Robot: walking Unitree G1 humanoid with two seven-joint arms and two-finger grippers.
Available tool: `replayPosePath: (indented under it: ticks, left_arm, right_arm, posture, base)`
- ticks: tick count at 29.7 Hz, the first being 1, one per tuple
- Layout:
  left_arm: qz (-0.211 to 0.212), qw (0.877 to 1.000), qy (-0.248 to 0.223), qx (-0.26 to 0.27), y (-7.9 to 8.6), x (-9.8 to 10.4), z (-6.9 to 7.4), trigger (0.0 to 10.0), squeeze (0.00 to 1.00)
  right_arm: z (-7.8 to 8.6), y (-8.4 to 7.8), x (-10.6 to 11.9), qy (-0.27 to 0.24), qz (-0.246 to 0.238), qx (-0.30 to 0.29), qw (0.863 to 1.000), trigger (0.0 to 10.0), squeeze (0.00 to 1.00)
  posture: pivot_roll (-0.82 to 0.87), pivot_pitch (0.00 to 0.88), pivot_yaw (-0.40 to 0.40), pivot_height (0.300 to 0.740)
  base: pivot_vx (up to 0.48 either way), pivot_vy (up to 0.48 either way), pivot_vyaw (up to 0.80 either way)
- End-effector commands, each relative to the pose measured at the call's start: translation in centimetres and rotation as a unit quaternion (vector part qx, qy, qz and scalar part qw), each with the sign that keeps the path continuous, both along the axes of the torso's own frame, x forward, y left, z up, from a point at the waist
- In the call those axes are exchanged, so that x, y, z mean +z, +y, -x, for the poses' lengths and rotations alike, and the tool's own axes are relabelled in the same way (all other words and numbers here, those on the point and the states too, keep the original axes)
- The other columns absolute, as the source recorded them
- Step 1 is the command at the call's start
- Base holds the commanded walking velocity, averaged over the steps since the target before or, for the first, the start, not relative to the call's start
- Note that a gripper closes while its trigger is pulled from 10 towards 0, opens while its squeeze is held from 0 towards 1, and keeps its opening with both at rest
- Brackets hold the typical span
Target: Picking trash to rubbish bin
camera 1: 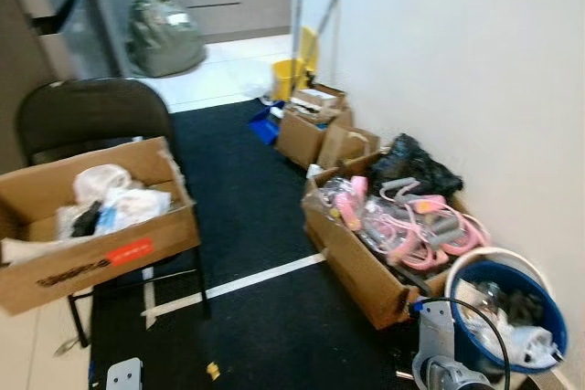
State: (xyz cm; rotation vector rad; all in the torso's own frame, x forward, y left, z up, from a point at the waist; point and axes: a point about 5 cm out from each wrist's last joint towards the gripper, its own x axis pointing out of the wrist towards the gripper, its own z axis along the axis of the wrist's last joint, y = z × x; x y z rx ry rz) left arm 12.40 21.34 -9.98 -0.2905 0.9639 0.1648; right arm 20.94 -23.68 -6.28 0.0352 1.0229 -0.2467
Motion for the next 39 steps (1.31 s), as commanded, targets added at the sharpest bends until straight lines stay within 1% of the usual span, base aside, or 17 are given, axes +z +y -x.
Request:
replayPosePath:
  ticks: [1, 15, 20, 23, 33, 39]
  left_arm:
    - [0.001, 1.0, 0.016, -0.002, -0.4, -0.3, 0.5, 10.0, 0.0]
    - [0.007, 1.0, 0.022, -0.007, -1.0, -0.4, 0.5, 10.0, 0.0]
    - [0.007, 1.0, 0.028, -0.007, -1.2, -0.5, 0.8, 10.0, 0.0]
    - [0.006, 0.999, 0.038, -0.009, -1.3, -0.7, 1.2, 10.0, 0.0]
    - [0.003, 0.999, 0.043, -0.005, -1.1, -0.8, 1.5, 10.0, 0.0]
    - [0.0, 0.999, 0.044, -0.003, -1.0, -0.8, 1.6, 10.0, 0.0]
  right_arm:
    - [0.5, -0.1, -0.3, 0.013, 0.005, 0.004, 1.0, 10.0, 0.0]
    - [0.4, -0.3, -0.2, 0.017, 0.015, 0.019, 1.0, 10.0, 0.0]
    - [0.4, -0.1, -0.2, 0.019, 0.014, 0.025, 0.999, 10.0, 0.0]
    - [0.6, 0.1, -0.4, 0.021, 0.014, 0.028, 0.999, 10.0, 0.0]
    - [0.7, 0.2, -0.4, 0.023, 0.013, 0.032, 0.999, 10.0, 0.0]
    - [0.4, 0.5, -0.4, 0.021, 0.012, 0.036, 0.999, 10.0, 0.0]
  posture:
    - [0.06, 0.001, -0.009, 0.74]
    - [0.06, 0.0, -0.019, 0.74]
    - [0.06, 0.001, -0.017, 0.74]
    - [0.06, 0.003, -0.015, 0.74]
    - [0.06, 0.006, -0.012, 0.74]
    - [0.07, 0.008, -0.013, 0.74]
  base:
    - [0.0, 0.0, -0.78]
    - [0.0, 0.0, -0.78]
    - [0.0, 0.0, -0.78]
    - [0.0, 0.0, -0.78]
    - [0.0, 0.0, -0.78]
    - [0.0, 0.0, -0.78]
